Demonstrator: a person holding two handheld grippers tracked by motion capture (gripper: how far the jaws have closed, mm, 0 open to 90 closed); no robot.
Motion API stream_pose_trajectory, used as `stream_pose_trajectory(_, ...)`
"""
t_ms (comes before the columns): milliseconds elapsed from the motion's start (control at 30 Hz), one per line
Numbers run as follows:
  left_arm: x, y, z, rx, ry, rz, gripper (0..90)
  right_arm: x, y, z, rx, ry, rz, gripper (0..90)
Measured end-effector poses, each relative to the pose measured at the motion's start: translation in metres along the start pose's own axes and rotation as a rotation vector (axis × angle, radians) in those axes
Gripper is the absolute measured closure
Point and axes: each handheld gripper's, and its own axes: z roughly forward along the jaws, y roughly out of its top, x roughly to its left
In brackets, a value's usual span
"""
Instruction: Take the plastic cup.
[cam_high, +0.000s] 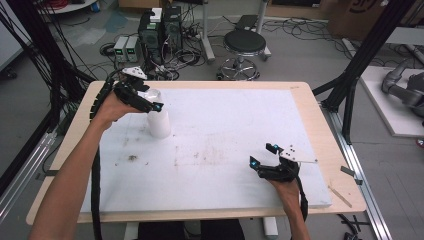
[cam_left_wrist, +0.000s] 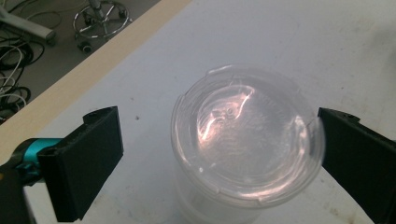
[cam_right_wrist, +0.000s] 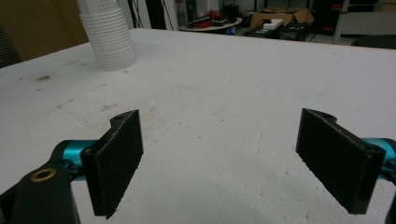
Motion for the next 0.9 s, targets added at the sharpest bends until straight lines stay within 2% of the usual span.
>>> stream_pose_trajectory(133, -0.0007, 0.0006, 0.0029, 0.016, -0.004, 0.014, 6.7, -0.0002, 0.0003, 0.0005, 0.007, 0.001, 0.009, 14.9)
stream_pose_trajectory(167, -0.0009, 0.0006, 0.0042, 0.019, -0.013, 0.015, 11.4, -0.0003, 0.0003, 0.0008, 0.008, 0.000, 0.007, 14.9)
stream_pose_trajectory(433, -0.0013, 0.0003, 0.0077, 0.050, -0.001, 0.010, 12.8, -0.0007, 0.0005, 0.0015, 0.008, -0.004, 0.000, 14.9)
stream_pose_trajectory(533, -0.0010, -0.0003, 0.0081, 0.055, -0.020, 0.009, 19.6, -0.0006, 0.0004, 0.0014, 0.007, -0.003, 0.002, 14.9)
stream_pose_trajectory(600, -0.0003, -0.0008, 0.0087, 0.066, -0.017, 0.006, 23.5, -0.0005, 0.0004, 0.0014, 0.007, -0.004, 0.001, 14.9)
stream_pose_trajectory(700, -0.0001, -0.0010, 0.0089, 0.068, -0.023, 0.001, 24.7, -0.0004, 0.0004, 0.0015, 0.009, -0.004, 0.001, 14.9)
stream_pose_trajectory(900, -0.0013, 0.0000, 0.0085, 0.071, -0.040, 0.017, 32.1, 0.0001, 0.0006, 0.0015, 0.018, -0.004, 0.005, 14.9)
